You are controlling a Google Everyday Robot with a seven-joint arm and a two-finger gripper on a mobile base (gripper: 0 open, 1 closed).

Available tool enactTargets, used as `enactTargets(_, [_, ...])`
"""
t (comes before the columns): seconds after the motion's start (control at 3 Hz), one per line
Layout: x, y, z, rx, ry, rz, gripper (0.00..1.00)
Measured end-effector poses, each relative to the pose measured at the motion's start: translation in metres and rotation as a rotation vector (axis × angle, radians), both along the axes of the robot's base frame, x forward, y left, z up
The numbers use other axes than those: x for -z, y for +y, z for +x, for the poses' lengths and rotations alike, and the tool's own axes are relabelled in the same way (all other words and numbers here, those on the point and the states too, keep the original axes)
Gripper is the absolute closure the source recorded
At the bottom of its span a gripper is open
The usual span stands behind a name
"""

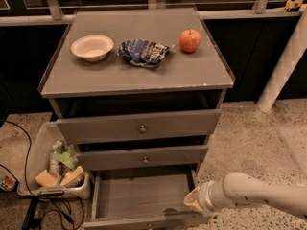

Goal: Close bottom drawer

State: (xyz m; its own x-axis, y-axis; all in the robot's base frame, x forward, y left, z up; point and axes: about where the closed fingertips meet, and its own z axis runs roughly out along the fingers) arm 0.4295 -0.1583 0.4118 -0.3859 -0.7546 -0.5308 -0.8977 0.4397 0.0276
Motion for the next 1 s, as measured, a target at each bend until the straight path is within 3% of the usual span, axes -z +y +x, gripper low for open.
enactTargets(0.33, [0.017, 0.004, 0.0, -0.004, 0.019, 0.003, 1.0])
enactTargets(0.67, [0.062, 0.007, 0.001, -0.023, 0.049, 0.018, 1.0])
enactTargets(1.0, [0.126, 0.013, -0.014, -0.028, 0.119, 0.069, 1.0])
